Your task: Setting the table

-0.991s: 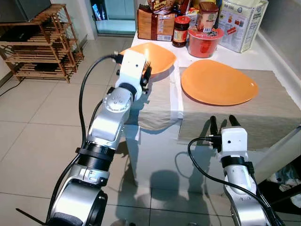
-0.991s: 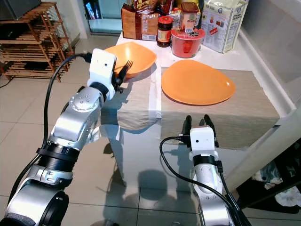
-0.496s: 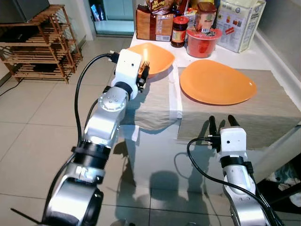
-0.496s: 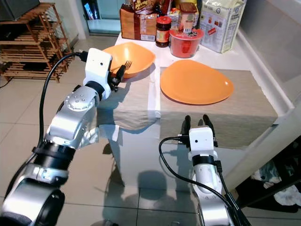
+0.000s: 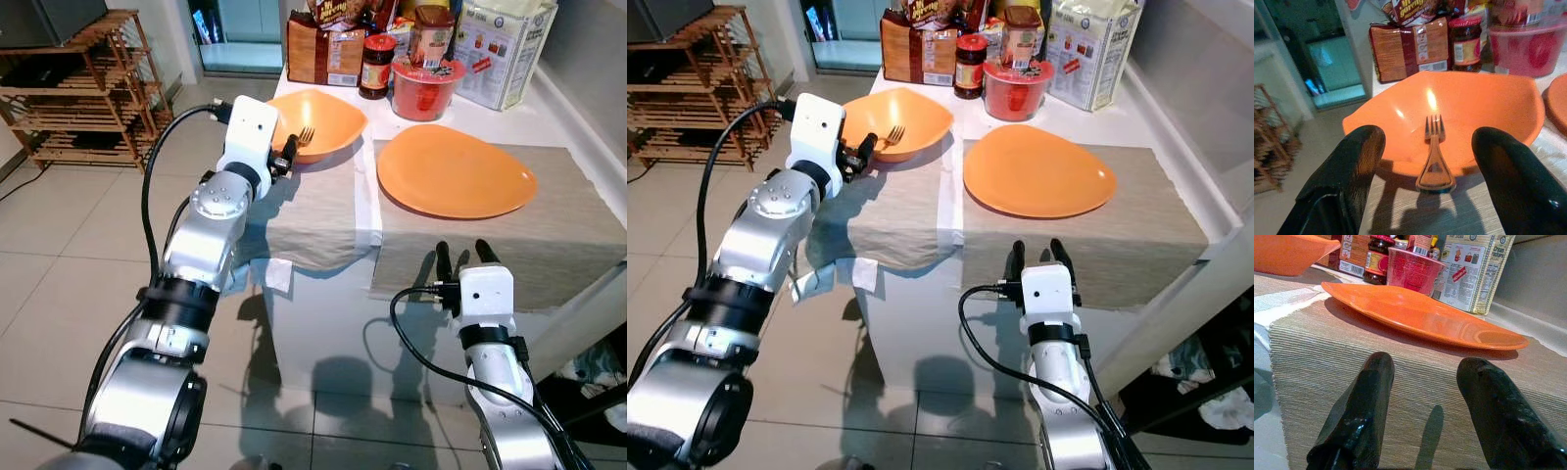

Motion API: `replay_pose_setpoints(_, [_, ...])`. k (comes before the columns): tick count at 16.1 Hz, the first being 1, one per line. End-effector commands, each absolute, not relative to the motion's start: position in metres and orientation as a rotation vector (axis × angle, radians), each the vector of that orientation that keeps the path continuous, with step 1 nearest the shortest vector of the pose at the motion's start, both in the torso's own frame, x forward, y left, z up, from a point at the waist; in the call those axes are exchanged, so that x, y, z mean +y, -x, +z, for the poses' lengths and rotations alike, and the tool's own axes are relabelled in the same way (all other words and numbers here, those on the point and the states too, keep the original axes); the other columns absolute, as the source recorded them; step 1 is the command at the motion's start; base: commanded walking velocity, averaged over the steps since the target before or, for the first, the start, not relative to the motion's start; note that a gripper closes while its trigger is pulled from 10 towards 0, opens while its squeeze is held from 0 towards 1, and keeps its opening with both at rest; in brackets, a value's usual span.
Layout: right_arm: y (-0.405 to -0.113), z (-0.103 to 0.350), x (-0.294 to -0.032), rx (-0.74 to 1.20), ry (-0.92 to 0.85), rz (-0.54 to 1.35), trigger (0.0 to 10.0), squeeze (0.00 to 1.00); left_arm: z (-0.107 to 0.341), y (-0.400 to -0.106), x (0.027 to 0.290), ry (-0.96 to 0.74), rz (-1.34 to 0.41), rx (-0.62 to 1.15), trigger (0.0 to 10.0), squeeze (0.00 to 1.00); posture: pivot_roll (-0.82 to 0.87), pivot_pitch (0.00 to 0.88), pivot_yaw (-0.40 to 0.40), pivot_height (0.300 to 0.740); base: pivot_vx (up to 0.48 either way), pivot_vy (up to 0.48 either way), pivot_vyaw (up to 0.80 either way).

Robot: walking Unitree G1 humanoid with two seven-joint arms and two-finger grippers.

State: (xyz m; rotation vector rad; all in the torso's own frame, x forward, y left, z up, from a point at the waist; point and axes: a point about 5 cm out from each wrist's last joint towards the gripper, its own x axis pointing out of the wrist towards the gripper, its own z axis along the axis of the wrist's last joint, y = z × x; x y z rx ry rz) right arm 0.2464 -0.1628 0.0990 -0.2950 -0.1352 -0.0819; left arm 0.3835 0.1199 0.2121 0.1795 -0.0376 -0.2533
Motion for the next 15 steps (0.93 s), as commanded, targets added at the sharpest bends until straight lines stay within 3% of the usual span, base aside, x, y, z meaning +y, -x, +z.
replay_pose_setpoints(1, [-0.245, 0.1, -0.164, -0.137, 0.302, -0.078, 10.0, 0.0, 0.222, -0.386, 0.119, -0.099, -0.302, -0.066, 10.0, 0.0, -0.01, 0.0, 0.025, 0.722, 0.0, 0.0, 0.0])
replay_pose_setpoints(2, [-0.245, 0.1, -0.164, -0.137, 0.302, -0.078, 10.0, 0.0, 0.223, -0.387, 0.12, -0.052, -0.343, -0.078, 10.0, 0.0, -0.01, 0.0, 0.025, 0.722, 0.0, 0.0, 0.0])
replay_pose_setpoints(10, [-0.243, 0.101, -0.166, -0.136, 0.308, -0.082, 10.0, 0.0, 0.217, -0.401, 0.145, -0.151, -0.259, -0.063, 10.0, 0.0, -0.03, 0.0, 0.025, 0.722, 0.0, 0.0, 0.0])
replay_pose_setpoints(15, [-0.243, 0.101, -0.166, -0.137, 0.311, -0.076, 10.0, 0.0, 0.215, -0.403, 0.143, -0.164, -0.272, -0.077, 10.0, 0.0, -0.03, 0.0, 0.021, 0.722, 0.0, 0.0, 0.0])
